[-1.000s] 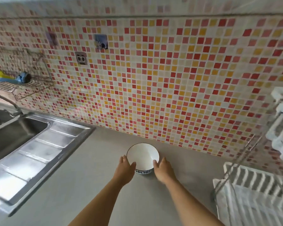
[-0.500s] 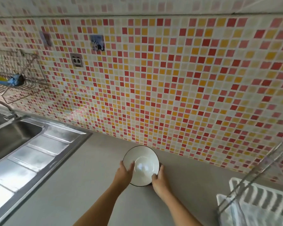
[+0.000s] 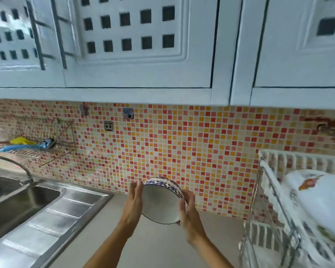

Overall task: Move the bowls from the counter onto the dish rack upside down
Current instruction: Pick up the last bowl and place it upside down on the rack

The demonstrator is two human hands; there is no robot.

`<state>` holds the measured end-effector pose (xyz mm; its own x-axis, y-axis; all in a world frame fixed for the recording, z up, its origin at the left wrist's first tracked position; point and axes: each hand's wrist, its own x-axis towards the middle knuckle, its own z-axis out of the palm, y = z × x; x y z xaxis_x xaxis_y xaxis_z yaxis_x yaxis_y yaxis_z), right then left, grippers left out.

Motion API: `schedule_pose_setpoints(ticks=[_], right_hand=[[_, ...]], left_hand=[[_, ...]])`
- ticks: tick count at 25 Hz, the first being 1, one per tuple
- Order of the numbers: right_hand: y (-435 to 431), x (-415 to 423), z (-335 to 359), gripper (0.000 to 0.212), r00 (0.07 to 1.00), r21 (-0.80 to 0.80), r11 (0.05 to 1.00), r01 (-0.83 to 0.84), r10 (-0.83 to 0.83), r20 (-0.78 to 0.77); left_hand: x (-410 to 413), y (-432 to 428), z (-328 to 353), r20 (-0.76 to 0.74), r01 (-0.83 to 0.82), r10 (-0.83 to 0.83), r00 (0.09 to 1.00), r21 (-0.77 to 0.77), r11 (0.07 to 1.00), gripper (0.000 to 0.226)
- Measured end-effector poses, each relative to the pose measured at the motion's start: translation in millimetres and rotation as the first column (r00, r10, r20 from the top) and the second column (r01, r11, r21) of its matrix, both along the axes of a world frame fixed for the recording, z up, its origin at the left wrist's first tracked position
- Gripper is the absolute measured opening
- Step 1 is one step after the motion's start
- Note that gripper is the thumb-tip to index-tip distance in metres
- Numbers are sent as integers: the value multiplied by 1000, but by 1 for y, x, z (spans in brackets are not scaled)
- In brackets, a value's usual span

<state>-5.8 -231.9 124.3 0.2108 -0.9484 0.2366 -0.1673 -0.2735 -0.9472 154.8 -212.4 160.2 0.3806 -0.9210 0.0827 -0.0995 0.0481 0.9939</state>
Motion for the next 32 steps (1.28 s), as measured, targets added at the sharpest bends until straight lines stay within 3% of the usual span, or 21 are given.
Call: schedule_pose_setpoints(ticks=[2,5,7,9,12,17,22,25,28,32], right_hand=[[32,-6,36,75,998,-44,999,13,-10,70],[78,-23,94,64,985,-122,991,54,-33,171],[105,-40,132,67,971,-187,980,68,-21,239],[132,-62,169,84,971,-300,950,86,-12,240],[165,-101,211,88,977,-461,876,144,-51,207],[196,-177,237,88,972,-604,765,224,-219,83],[204,-269,223,96,892,-679,692,245,-435,-122],[204,-332,214,107,853,-640,723,261,-483,-198],[200,-397,212,131,771,-552,790,269,-520,-368],[193,-455,204,139,676,-479,847,232,-494,-547]], left_hand=[[-10,29,33,24,20,-17,1000,-127,992,59],[-29,64,86,80,84,-62,995,-311,947,41],[-45,83,121,75,159,-140,987,-444,882,36],[-63,104,154,107,235,-212,971,-562,793,30],[-89,129,191,263,405,-309,914,-635,658,48],[-139,143,205,524,613,-352,776,-495,616,104],[-217,139,203,698,760,-372,611,-386,523,96],[-270,131,196,732,804,-400,551,-337,490,98],[-328,126,185,798,775,-297,525,-304,554,118],[-393,119,169,858,756,-251,447,-213,619,134]])
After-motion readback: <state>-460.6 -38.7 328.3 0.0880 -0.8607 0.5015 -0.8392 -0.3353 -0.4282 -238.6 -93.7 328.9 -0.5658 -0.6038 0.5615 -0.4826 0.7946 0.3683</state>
